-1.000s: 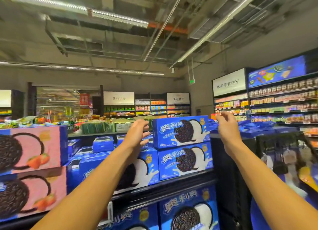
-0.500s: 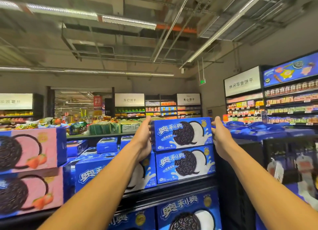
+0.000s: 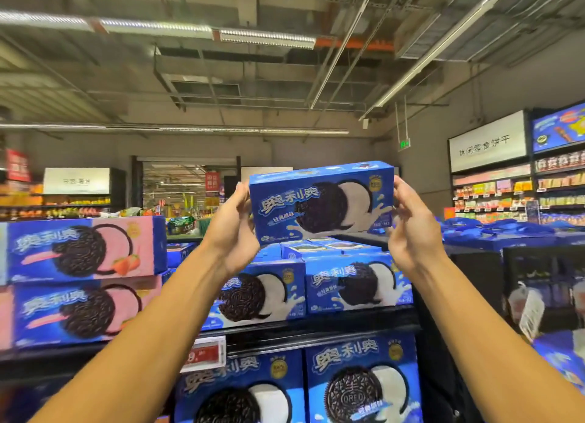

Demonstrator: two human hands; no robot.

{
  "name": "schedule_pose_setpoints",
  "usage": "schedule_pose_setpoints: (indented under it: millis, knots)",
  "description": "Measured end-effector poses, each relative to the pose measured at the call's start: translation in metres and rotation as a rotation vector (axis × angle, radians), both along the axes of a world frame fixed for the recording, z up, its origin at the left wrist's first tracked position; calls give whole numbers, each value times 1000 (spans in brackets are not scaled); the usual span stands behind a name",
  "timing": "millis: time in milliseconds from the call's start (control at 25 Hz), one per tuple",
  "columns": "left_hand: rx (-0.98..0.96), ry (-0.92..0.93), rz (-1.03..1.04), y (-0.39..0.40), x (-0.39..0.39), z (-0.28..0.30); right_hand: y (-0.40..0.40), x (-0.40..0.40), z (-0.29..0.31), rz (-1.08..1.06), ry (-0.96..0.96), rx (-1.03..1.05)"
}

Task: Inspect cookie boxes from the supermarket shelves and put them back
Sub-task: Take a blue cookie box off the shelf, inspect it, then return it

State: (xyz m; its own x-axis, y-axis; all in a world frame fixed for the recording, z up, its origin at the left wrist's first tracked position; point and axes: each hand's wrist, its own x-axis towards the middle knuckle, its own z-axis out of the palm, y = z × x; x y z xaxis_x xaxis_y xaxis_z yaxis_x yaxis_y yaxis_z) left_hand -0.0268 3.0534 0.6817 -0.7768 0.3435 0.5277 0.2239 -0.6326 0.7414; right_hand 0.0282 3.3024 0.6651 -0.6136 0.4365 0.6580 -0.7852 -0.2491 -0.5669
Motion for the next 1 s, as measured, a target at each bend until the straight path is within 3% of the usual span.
schedule_pose_setpoints:
  millis: [120, 320, 640, 1000]
  knots:
    - [28, -23, 54, -34, 7, -23, -35, -6, -14, 124, 39, -80]
    - [-20, -88, 180, -90, 20, -50, -86, -17, -43, 265, -57, -121]
    - [-73, -168, 127, -205, 43, -97, -186, -1, -83, 506, -179, 58]
    - [43, -256, 146, -337, 87, -168, -334, 23, -142, 423, -331, -76]
